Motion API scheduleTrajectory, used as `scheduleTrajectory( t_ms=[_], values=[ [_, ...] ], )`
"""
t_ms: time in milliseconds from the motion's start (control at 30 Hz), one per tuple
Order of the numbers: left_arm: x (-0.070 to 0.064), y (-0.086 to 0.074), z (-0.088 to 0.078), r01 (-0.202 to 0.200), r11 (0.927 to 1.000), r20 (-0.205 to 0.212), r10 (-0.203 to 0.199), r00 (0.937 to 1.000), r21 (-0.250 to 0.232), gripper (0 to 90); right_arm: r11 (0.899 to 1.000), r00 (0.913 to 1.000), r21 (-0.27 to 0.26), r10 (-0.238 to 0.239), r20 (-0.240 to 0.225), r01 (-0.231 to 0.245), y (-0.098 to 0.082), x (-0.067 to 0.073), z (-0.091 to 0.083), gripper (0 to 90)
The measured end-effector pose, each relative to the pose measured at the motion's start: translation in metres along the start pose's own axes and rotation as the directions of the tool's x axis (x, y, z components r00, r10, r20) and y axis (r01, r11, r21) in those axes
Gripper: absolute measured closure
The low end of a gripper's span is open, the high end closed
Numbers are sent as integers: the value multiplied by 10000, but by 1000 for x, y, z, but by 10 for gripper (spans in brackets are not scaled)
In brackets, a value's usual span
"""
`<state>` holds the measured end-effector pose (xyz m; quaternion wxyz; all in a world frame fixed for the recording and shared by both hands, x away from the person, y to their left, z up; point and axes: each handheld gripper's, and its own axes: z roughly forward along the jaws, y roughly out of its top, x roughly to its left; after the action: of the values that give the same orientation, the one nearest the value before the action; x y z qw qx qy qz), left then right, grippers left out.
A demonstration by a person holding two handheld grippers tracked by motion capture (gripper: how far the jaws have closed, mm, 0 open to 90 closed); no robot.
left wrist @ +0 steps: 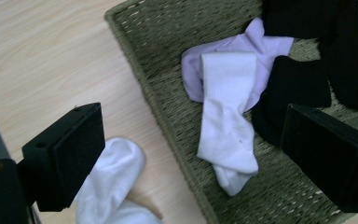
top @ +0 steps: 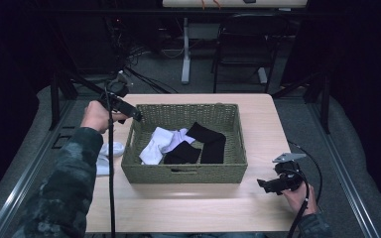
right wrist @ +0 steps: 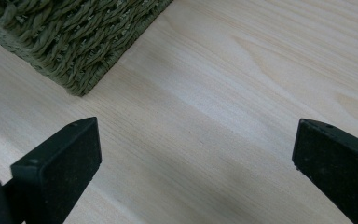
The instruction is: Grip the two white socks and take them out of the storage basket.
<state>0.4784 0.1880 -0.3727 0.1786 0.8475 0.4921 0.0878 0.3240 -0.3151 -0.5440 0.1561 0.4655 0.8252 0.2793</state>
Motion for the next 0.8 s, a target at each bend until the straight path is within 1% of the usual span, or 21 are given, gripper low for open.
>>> scheduleTrajectory(
  t_ms=[200,300,333,433,567,600,633,767,800],
  values=[
    [-17,14,18,-247,9996,187,245,9995,114,62,10000,10000,-6,28,20,-28,-1,0,0,6],
    [-25,19,29,-297,9994,323,291,9991,171,63,10000,10000,-40,57,2,-57,-1,0,-1,6],
    [-27,21,34,-374,9990,344,366,9987,238,63,10000,10000,-34,56,12,-56,-1,0,-1,6],
    [-33,24,46,-364,9985,430,346,9985,399,64,10000,10000,-15,24,21,-24,-1,0,-1,6],
    [-38,25,63,-331,9979,474,305,9984,559,66,10000,10000,-23,33,40,-33,-1,0,-1,6],
    [-38,25,67,-322,9974,498,290,9983,637,67,9999,10000,-88,95,-24,-96,-1,1,-1,6],
    [-39,25,72,-289,9975,522,256,9983,638,68,9999,10000,-81,92,-32,-92,-1,1,0,6],
    [-38,23,90,-155,9958,557,104,9984,907,75,9999,10000,-104,78,-42,-79,0,1,-1,6],
    [-38,22,94,-68,9955,606,11,9982,940,75,9999,10000,-82,68,-16,-68,0,1,-1,6]
  ],
)
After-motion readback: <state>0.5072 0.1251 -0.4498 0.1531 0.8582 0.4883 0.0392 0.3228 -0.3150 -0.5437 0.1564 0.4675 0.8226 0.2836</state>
